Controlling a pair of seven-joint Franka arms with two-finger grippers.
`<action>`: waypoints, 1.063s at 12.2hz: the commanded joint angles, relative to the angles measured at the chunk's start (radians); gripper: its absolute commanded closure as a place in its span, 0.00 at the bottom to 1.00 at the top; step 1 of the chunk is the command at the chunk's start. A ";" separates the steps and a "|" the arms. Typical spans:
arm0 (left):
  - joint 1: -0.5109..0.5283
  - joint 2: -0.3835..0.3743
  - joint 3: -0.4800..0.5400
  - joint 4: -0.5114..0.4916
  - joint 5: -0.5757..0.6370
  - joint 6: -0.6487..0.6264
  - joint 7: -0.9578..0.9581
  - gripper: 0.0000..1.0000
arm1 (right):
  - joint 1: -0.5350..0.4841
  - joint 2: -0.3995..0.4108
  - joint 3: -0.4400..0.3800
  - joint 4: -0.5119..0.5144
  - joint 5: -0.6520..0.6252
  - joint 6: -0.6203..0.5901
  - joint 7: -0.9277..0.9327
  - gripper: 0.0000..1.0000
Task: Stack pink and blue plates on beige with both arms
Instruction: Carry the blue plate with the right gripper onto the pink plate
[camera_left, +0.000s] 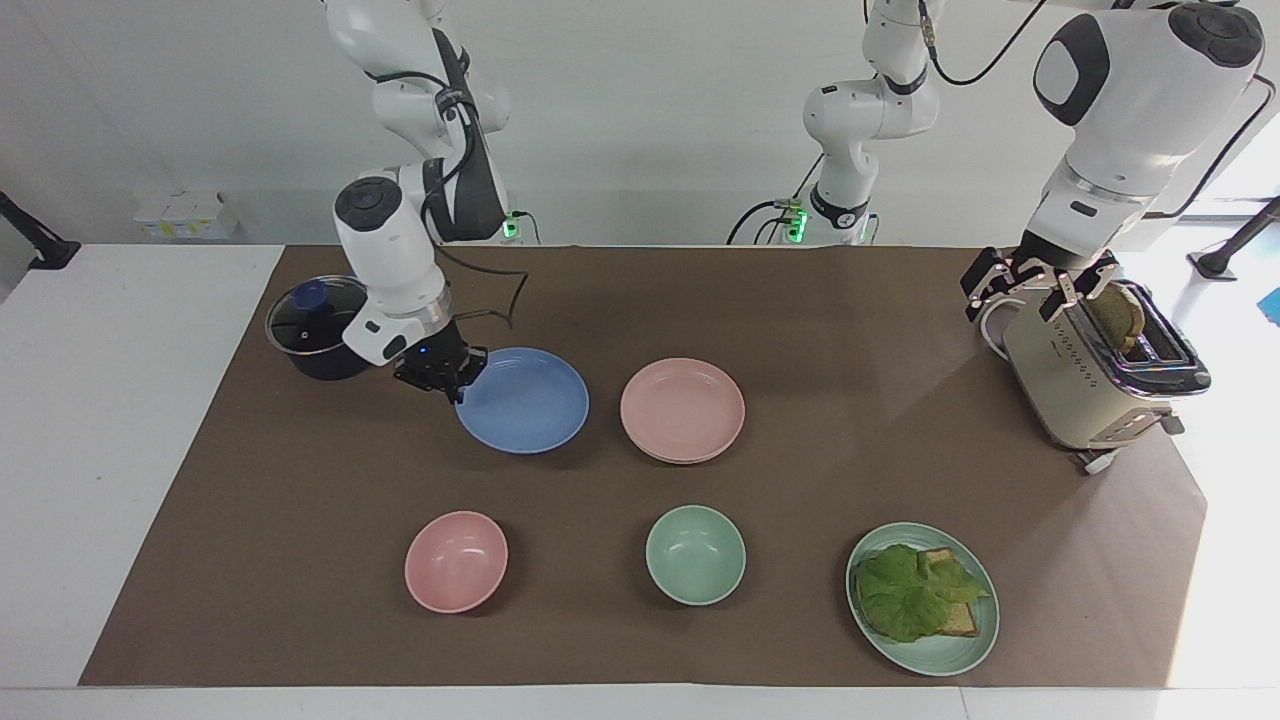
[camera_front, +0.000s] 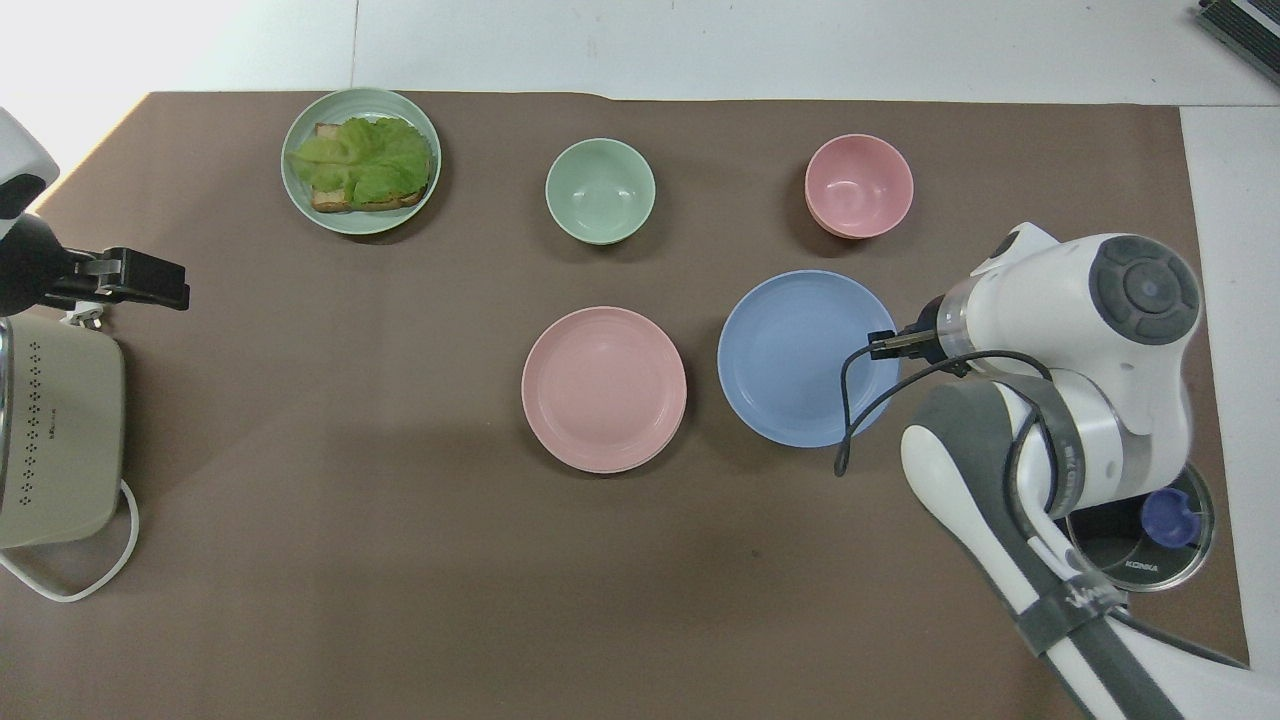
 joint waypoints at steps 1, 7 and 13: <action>-0.006 -0.002 0.004 0.004 0.018 -0.014 0.001 0.00 | 0.078 0.011 0.002 0.026 0.016 -0.003 0.124 1.00; -0.006 -0.002 0.004 0.004 0.020 -0.014 0.001 0.00 | 0.161 0.024 0.030 0.024 0.111 0.024 0.196 1.00; -0.006 -0.002 0.004 0.004 0.018 -0.014 0.001 0.00 | 0.221 0.130 0.030 0.024 0.113 0.182 0.288 1.00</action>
